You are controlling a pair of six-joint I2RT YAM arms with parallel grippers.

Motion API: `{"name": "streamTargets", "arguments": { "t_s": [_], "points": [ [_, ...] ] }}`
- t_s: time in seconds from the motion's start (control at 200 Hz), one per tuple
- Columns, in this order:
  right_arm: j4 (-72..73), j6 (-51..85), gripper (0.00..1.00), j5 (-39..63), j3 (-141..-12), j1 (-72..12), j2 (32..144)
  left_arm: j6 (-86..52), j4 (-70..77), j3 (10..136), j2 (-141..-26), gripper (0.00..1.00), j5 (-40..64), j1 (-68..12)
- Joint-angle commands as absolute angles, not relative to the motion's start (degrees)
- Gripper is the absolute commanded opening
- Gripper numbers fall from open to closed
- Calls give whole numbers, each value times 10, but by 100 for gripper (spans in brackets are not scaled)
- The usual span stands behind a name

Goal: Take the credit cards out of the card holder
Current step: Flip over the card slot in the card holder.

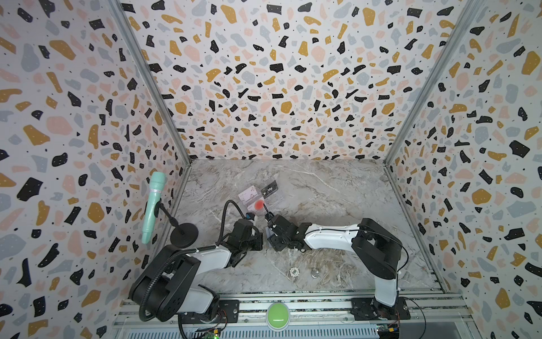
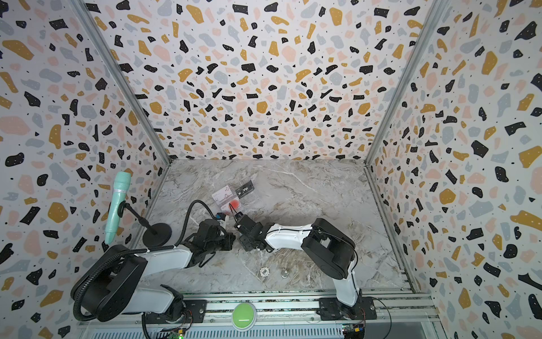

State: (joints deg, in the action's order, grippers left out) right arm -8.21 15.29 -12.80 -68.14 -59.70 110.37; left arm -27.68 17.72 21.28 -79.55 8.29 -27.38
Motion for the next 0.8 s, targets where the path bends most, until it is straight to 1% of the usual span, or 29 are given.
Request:
{"name": "streamTargets", "arguments": {
  "t_s": [0.0,0.15,0.245,0.335,0.596,0.691,0.796],
  "points": [
    [-137,149,69,-165,-691,-594,1095,-270,166,207,-784,0,82,-271],
    [-145,149,69,-175,-686,-587,1084,-261,152,209,-777,0,81,-271],
    [-137,150,62,-166,-678,-580,1076,-256,153,206,-777,0,85,-271],
    [-120,151,58,-127,-669,-566,1068,-253,156,203,-775,0,94,-271],
    [-53,146,57,8,-632,-524,1038,-255,159,202,-758,0,102,-271],
    [-46,146,55,32,-629,-511,1038,-258,175,209,-752,0,121,-271],
    [-43,143,55,37,-629,-505,1040,-255,179,227,-746,0,131,-271]
  ]
}}
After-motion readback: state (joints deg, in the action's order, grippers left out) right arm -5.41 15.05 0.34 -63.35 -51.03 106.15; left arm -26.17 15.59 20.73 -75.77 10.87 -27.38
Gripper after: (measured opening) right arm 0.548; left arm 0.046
